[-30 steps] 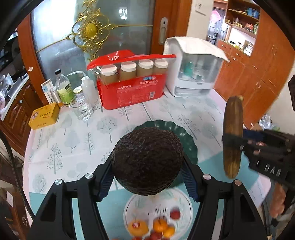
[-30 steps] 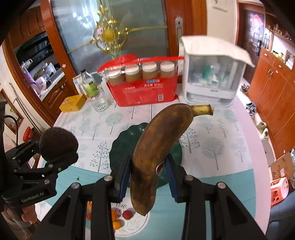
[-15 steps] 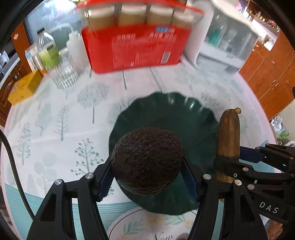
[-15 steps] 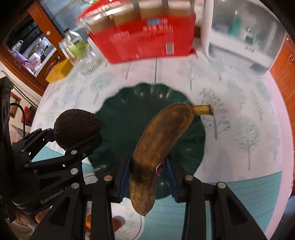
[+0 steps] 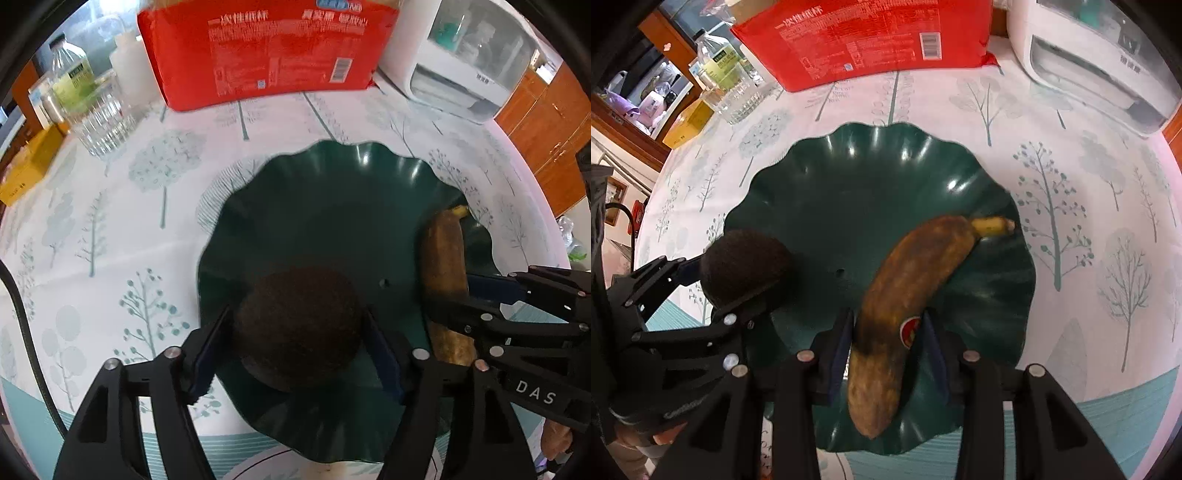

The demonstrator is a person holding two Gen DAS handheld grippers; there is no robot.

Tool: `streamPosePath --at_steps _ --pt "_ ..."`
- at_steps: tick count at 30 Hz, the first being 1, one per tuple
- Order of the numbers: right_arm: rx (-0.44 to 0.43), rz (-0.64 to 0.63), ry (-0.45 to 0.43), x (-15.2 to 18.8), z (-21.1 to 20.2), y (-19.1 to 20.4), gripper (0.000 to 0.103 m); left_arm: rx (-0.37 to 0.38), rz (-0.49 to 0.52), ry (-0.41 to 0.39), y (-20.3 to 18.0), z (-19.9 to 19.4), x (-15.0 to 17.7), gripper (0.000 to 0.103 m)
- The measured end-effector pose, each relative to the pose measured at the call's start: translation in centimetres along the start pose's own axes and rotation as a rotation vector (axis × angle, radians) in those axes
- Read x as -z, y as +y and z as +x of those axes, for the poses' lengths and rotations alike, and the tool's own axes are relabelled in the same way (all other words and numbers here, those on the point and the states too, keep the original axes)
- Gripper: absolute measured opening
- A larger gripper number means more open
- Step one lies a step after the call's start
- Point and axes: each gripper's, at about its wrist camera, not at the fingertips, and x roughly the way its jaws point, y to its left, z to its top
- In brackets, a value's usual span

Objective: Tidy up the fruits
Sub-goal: 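Carry avocado and banana onto the green plate with both grippers, then open both grippers to release the fruit and withdraw from the plate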

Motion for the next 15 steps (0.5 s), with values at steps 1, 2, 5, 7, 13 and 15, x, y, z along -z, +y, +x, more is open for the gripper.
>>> streamPosePath --at_steps 1,2,5,7,13,15 --pt "-0.003 0.0 -0.005 0.0 -0.1 -0.1 0.039 -0.004 -0.001 -0.007 0.1 -0.1 -0.1 0.08" --pt "-0.008 0.005 -0.012 0.1 -0.2 -0.3 0.04 -0.001 -0.005 -0.011 0.2 -0.3 -0.1 0.086" --pt "-0.002 0.019 -0.034 0.2 -0.7 -0.7 0.047 0.022 -0.031 -0.026 0.7 -0.8 0.0 0.099" --pt "-0.005 0.024 -0.049 0.4 -1.1 -0.8 0.049 0.022 -0.035 -0.032 0.8 -1.0 0.1 0.102" --pt "-0.008 0.026 -0.074 0.8 -2.2 -0.6 0.05 0.023 -0.039 -0.04 0.6 -2.1 0.5 0.102" --pt "-0.009 0.027 -0.079 1.0 -2.4 -0.5 0.05 0.024 -0.045 -0.041 0.6 -2.4 0.6 0.102"
